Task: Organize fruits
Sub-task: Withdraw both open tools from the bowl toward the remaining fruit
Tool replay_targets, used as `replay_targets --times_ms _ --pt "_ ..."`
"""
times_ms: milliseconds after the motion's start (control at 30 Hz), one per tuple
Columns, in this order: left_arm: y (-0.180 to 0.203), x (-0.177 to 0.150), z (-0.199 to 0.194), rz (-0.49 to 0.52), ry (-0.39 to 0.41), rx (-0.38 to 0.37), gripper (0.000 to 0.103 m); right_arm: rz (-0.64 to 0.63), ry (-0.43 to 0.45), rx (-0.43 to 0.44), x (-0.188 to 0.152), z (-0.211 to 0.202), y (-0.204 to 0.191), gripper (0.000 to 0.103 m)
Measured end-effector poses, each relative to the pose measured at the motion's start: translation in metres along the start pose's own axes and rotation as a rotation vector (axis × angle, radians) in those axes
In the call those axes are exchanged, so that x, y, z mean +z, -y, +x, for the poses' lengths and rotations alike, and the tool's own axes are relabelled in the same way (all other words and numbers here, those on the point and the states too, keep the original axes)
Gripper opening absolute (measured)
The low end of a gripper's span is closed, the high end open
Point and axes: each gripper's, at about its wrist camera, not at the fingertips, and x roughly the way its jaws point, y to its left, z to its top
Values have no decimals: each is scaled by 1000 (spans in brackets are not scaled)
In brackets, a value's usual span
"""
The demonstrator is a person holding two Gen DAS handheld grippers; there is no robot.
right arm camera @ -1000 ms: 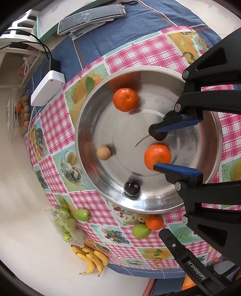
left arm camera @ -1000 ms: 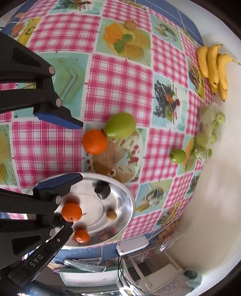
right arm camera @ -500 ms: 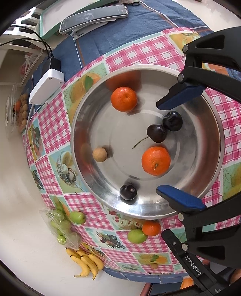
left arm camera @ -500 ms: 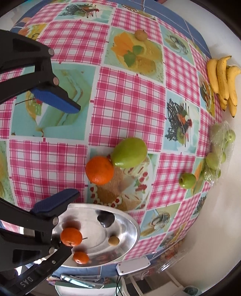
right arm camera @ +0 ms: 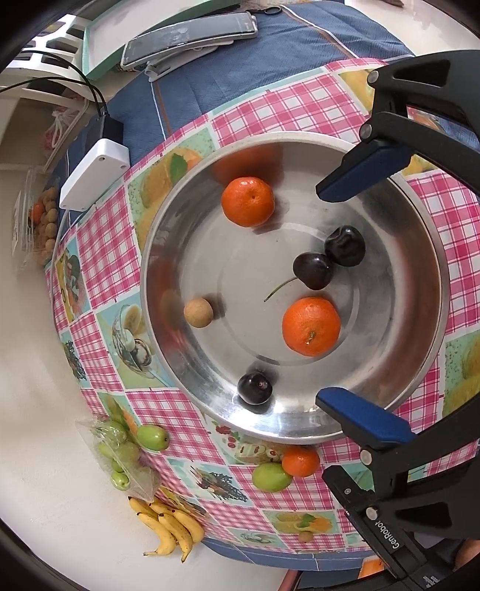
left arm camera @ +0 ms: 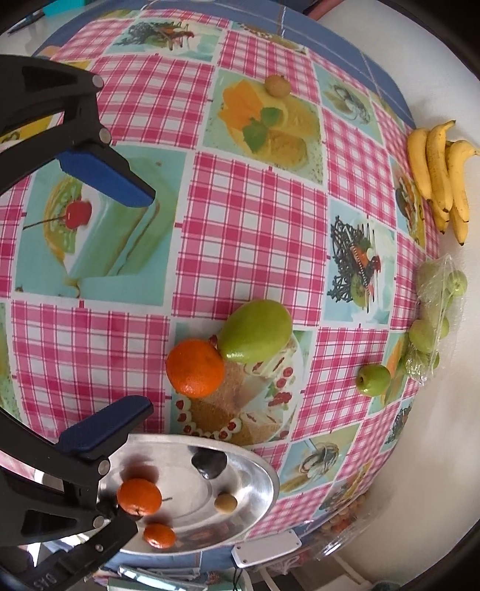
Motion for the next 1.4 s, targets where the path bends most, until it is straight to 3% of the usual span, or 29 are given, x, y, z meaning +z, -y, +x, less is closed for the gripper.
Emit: replay_targets --times_ms 667,867,1400 --pt "-2 3 -2 16 8 -5 103 7 -11 -16 -2 2 0 101" --pt "-5 6 -7 28 19 -8 103 7 24 -8 1 -5 -6 101" --pt "-65 21 -18 -69 43 11 103 -73 30 14 -2 -2 -57 101"
